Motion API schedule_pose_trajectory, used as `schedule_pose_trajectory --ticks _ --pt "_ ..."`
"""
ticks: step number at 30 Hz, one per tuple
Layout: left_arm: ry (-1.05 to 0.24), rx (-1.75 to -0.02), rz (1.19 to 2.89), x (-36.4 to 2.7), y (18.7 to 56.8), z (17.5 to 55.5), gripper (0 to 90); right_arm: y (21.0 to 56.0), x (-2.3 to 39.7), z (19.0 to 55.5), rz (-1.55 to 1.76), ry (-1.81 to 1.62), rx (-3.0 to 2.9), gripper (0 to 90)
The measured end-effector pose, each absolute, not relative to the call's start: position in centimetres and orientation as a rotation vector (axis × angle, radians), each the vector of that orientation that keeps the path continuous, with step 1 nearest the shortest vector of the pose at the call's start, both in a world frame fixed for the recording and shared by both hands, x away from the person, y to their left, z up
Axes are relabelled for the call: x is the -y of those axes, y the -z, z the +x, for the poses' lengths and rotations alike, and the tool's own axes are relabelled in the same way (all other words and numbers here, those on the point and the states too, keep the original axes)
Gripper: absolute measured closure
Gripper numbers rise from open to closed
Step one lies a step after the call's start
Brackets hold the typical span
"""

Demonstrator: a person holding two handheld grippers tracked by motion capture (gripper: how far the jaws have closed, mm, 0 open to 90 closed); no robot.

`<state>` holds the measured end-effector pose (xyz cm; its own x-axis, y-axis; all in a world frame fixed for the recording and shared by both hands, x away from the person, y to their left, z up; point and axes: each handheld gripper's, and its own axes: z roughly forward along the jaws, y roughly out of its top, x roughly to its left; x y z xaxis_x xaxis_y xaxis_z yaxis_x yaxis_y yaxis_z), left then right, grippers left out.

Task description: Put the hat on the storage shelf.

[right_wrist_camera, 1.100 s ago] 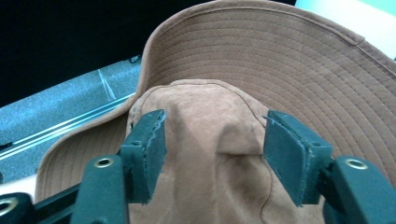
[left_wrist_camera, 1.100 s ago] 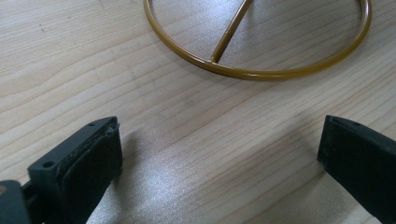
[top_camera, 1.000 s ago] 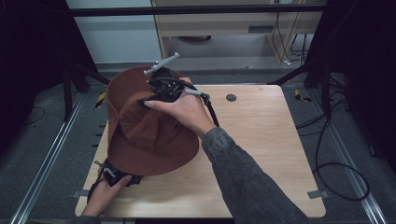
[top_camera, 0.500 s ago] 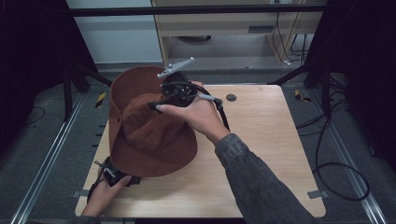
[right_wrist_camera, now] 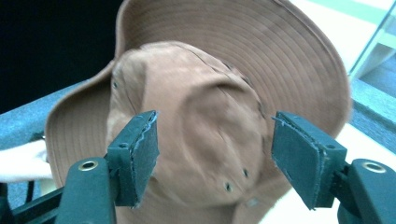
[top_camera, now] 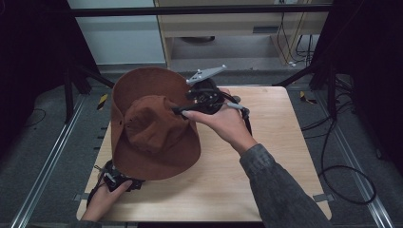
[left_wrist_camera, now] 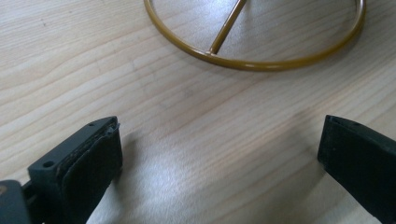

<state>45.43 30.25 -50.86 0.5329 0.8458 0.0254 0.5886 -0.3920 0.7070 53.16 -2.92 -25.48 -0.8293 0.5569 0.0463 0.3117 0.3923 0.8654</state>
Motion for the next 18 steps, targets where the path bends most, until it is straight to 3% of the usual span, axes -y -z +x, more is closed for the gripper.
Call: schedule_pose_trajectory --ticks 18 --pt "-0.52 -1.186 2.099 -32.7 50.9 44.7 0.0 28.2 9.2 52.9 0.901 -1.358 -2.311 23.4"
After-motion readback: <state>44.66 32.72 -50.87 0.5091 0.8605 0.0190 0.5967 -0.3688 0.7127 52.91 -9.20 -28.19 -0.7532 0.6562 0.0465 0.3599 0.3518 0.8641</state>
